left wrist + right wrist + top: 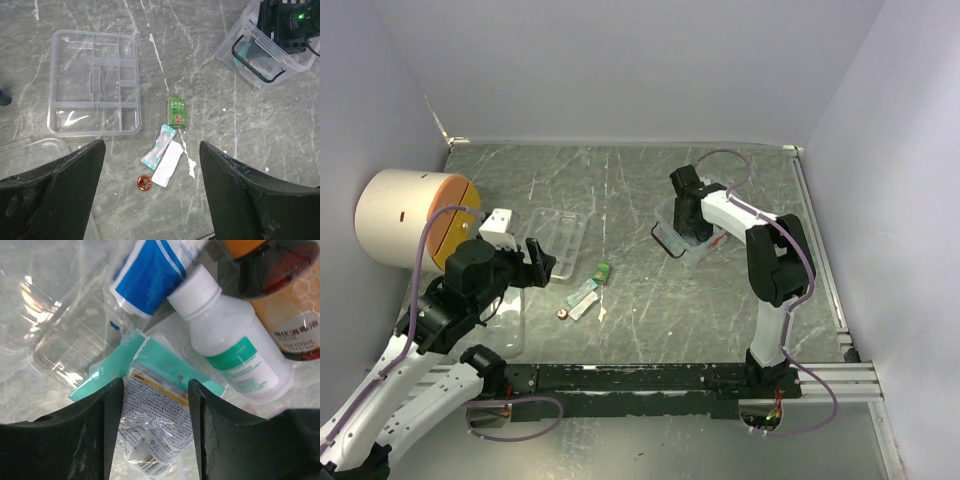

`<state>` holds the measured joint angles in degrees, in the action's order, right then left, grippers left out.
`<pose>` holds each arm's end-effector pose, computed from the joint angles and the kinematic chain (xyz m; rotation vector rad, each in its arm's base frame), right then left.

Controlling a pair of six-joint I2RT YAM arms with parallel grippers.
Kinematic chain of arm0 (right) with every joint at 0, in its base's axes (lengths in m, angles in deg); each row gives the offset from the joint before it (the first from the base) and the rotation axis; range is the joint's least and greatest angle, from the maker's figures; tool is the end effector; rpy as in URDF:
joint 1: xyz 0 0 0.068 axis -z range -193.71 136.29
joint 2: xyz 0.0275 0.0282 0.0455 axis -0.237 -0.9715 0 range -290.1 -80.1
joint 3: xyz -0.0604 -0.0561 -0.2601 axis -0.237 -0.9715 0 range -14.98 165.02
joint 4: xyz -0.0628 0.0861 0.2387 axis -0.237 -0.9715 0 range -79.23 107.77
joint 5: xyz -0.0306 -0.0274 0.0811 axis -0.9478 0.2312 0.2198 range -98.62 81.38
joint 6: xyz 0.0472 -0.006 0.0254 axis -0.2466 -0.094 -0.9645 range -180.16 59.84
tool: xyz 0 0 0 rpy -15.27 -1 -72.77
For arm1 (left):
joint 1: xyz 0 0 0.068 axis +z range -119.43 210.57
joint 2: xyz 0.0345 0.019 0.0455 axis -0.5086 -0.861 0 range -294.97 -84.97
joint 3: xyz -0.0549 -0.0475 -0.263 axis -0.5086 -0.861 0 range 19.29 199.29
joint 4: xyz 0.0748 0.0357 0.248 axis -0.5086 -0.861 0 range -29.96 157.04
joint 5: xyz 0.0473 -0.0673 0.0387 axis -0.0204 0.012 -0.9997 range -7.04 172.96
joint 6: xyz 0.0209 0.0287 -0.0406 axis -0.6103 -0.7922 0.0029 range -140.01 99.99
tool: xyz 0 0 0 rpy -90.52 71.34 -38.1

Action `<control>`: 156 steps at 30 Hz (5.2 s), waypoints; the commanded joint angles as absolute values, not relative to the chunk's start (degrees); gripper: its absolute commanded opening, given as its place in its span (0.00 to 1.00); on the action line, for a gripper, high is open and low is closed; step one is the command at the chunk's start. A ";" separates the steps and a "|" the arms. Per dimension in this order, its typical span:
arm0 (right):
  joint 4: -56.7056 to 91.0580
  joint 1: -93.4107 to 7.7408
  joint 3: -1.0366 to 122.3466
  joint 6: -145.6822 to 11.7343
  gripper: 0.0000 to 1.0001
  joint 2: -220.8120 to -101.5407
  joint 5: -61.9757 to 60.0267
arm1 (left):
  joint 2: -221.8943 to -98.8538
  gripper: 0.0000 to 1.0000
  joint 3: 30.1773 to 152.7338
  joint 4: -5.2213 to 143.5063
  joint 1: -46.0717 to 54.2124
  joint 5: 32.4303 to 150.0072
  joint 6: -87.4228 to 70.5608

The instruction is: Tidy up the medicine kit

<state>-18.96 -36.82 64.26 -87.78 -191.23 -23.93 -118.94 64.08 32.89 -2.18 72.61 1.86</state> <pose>0.3663 0.1461 0.1804 0.1742 2.6856 -0.1094 0.1133 -0.0653 0.3227 0.0708 1.9963 -0.4413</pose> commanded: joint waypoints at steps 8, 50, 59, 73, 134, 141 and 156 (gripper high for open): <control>-20.51 -37.01 60.92 -89.47 0.53 -184.95 -23.81 | -118.78 0.87 63.67 33.21 -1.50 72.13 1.70; 11.15 -61.09 36.46 -103.68 0.53 -160.55 -17.10 | -132.59 0.76 58.58 43.64 -1.42 77.92 17.16; 14.69 -63.65 32.42 -108.27 0.52 -163.18 -20.42 | -146.47 0.73 59.24 48.00 -1.54 76.33 14.00; 12.85 -63.80 32.14 -108.46 0.49 -163.94 -20.49 | -171.18 0.51 68.51 53.06 -1.59 66.68 10.55; 11.03 -63.72 21.25 -117.55 0.47 -152.64 -27.57 | -173.84 0.79 66.92 57.62 -13.65 75.73 5.74; 11.16 -63.72 21.12 -117.71 0.47 -152.96 -27.51 | -176.56 0.79 67.36 59.89 -13.82 76.53 4.81; 10.35 -63.72 20.07 -119.53 0.46 -152.19 -30.08 | -179.90 0.65 70.05 60.83 -15.89 79.14 2.02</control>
<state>10.55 -63.55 21.07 -117.89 -153.22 -27.10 -179.05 67.60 59.97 -14.58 78.84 2.80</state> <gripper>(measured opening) 0.467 0.650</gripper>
